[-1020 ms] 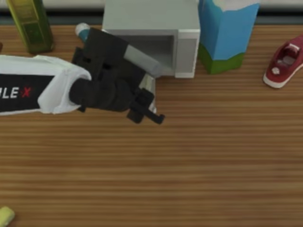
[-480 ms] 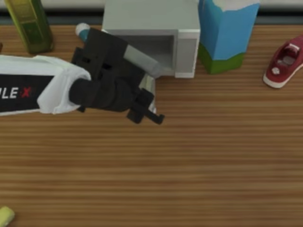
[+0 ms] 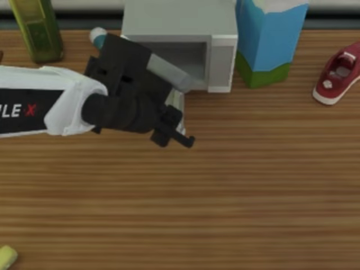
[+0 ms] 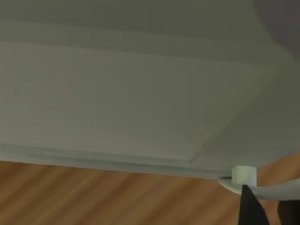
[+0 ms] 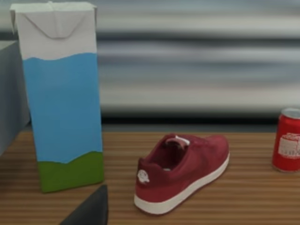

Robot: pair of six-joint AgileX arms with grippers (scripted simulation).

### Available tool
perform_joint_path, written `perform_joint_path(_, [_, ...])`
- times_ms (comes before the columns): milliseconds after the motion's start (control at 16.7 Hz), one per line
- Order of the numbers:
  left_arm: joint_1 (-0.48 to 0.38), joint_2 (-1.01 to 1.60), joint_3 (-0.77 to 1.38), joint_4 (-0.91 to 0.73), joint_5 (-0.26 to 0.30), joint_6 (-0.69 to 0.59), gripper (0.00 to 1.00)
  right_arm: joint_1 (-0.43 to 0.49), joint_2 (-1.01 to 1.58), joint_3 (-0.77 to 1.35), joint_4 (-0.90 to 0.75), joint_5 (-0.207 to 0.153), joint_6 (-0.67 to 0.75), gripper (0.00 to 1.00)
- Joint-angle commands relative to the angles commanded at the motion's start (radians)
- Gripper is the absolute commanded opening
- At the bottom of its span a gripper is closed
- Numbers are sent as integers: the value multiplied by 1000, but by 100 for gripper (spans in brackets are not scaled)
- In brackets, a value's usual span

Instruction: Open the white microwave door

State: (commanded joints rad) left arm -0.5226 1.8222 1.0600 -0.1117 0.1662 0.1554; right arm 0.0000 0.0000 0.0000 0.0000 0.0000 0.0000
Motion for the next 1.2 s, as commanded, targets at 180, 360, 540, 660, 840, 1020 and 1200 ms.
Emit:
perform_joint_path(180, [-8,1,-1,-1,8,-6,0,0,0,0,0,0,0,100])
perform_joint_path(360, [4,-4,-8,-4,21,17,0,0,0,0,0,0,0,100])
perform_joint_path(540, [20,-13,-15,-7,39,47,0,0,0,0,0,0,0,100])
perform_joint_path(660, [22,-14,-16,-7,41,50,0,0,0,0,0,0,0,100])
perform_joint_path(840, [22,-14,-16,-7,41,50,0,0,0,0,0,0,0,100])
perform_joint_path(1020, [22,-14,-16,-7,41,50,0,0,0,0,0,0,0,100])
perform_joint_path(1200, [22,-14,-16,-7,41,50,0,0,0,0,0,0,0,100])
